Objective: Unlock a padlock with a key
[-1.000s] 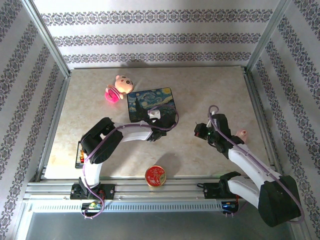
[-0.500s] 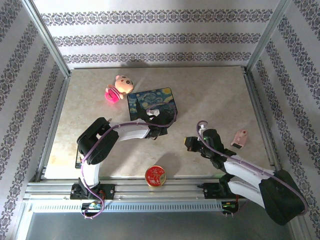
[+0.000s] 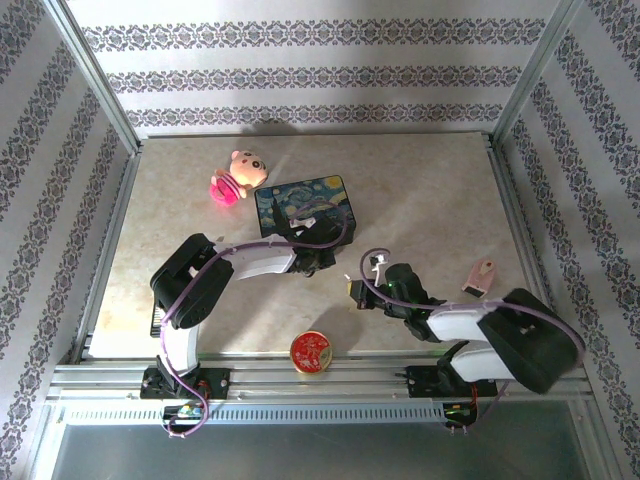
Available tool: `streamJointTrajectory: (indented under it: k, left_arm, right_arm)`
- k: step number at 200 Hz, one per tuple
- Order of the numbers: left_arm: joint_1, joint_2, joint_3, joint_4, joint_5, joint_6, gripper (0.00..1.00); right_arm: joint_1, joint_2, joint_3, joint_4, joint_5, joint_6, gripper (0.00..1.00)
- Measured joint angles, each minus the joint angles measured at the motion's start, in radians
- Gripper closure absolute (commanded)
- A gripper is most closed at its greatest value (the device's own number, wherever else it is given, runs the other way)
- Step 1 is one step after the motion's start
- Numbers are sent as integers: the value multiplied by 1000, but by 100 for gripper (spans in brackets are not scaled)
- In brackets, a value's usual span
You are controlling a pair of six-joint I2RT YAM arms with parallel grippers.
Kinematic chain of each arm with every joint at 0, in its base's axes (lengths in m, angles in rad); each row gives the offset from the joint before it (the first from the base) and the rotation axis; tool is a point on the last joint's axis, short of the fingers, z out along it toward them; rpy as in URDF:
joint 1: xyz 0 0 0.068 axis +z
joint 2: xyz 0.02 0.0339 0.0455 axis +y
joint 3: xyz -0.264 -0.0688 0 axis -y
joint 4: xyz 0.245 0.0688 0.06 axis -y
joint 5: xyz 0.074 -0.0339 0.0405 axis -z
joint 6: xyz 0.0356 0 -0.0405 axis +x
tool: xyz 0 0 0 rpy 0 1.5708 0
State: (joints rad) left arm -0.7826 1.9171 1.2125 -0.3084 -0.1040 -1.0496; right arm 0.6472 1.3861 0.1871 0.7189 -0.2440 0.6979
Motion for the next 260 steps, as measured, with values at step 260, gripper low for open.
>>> streamJointTrajectory:
  k: [260]
  left_arm:
    - [18, -34, -63, 97, 57, -55, 70]
  right_arm:
    - [95, 417, 86, 469, 69, 162, 100]
